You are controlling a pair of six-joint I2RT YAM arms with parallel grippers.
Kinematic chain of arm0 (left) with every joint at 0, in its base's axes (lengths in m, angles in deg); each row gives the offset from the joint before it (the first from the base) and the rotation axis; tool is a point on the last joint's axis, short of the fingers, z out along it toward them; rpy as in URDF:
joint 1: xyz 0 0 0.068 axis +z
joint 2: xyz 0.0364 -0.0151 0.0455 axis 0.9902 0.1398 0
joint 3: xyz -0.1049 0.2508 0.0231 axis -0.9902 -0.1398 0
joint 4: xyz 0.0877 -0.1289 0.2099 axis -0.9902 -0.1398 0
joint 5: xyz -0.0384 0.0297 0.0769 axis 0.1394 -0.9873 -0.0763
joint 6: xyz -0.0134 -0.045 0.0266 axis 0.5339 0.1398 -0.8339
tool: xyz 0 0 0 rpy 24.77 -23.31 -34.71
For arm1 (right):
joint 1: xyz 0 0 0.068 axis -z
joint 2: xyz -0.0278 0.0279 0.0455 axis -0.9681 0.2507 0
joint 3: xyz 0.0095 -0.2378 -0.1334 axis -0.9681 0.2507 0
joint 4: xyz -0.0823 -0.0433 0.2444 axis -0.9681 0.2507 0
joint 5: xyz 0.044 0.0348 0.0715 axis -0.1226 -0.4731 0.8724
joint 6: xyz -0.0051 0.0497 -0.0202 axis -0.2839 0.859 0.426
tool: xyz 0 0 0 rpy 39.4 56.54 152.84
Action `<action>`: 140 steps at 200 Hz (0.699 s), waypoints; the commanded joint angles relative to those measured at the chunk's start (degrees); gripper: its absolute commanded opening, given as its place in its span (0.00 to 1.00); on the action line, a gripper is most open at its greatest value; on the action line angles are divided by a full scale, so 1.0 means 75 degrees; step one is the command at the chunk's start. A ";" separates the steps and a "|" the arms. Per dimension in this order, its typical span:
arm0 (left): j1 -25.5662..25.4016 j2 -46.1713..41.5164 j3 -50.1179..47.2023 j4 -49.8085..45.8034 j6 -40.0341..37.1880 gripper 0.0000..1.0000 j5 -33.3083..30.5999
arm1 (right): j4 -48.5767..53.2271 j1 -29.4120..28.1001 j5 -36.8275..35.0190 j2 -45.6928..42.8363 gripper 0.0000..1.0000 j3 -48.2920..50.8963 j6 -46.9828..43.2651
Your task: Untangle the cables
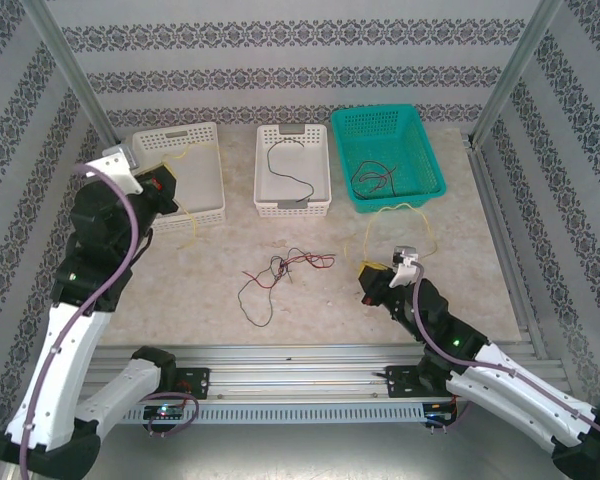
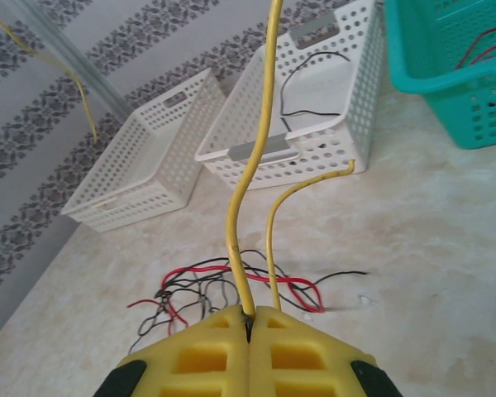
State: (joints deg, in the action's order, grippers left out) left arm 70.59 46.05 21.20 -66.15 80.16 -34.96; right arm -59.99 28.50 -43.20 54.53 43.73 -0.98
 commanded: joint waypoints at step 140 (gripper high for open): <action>0.1939 0.4566 -0.0074 0.2490 -0.0452 0.00 -0.0709 | 0.1203 -0.1388 0.1677 0.3020 0.00 -0.3599 -0.1047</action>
State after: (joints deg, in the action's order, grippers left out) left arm 84.38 78.13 20.94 -52.20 77.01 -38.89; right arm -53.09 19.54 -32.62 74.34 21.42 -6.10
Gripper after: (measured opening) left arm 0.048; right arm 0.043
